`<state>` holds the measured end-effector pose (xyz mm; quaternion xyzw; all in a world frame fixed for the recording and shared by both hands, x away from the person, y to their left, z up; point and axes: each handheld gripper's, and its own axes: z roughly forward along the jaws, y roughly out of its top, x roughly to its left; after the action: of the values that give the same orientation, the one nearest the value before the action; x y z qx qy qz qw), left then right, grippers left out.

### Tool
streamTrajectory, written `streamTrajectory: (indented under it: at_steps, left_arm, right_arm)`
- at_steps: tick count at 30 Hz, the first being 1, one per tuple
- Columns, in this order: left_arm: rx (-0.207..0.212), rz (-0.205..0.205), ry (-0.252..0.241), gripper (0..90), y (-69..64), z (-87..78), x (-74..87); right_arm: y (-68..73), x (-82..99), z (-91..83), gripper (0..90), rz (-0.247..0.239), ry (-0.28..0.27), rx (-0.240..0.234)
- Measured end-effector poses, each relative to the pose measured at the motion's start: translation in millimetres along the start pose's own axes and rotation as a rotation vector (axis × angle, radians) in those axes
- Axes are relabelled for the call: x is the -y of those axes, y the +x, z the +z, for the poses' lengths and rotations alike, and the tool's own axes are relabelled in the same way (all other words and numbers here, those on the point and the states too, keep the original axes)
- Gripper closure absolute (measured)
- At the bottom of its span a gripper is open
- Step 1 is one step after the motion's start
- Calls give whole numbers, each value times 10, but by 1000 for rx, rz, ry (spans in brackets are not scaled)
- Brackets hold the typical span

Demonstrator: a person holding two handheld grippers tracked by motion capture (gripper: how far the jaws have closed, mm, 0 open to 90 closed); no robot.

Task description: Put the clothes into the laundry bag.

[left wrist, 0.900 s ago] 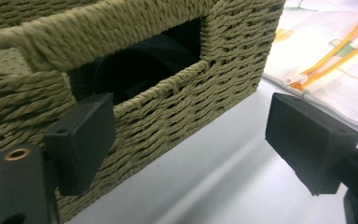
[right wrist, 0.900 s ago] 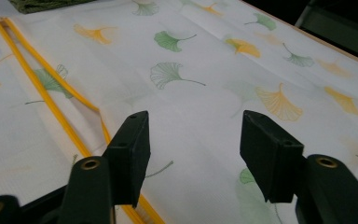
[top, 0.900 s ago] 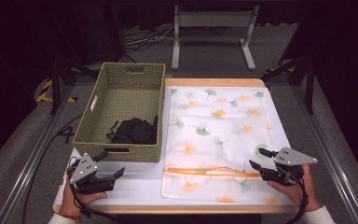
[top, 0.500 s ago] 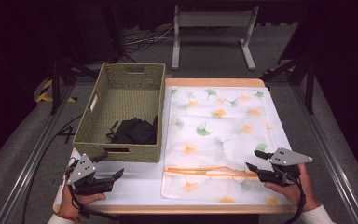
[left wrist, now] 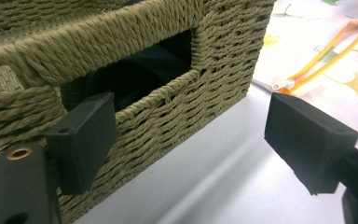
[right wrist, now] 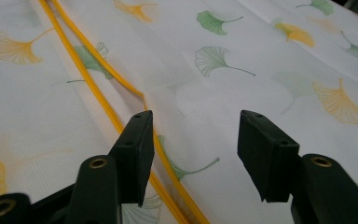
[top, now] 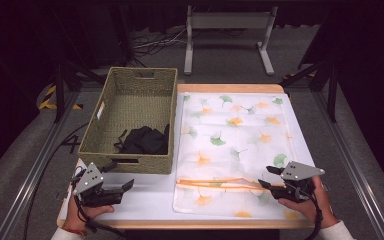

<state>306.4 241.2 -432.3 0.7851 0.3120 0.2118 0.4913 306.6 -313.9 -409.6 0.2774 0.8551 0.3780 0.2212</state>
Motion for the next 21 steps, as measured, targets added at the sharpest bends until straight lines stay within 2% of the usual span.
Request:
streamTrajectory:
  at_steps: [10,13,17,18,19,21]
  left_arm:
    - [6,1,10,174,-1,12,9]
    - [10,-2,11,174,-2,15,11]
    - [14,-5,10,176,2,18,13]
    - [15,-5,9,177,4,20,11]
    - [15,-5,9,179,4,20,11]
    - [16,-7,10,182,5,24,11]
  right_arm:
    - [119,-108,249,440,-32,73,-44]
    - [116,-140,332,434,-38,107,-41]
    - [88,-173,410,422,-31,139,-61]
    - [75,-203,477,421,-25,172,-74]
    - [75,-203,477,421,-25,172,-74]
    - [75,-230,530,421,-42,197,-81]
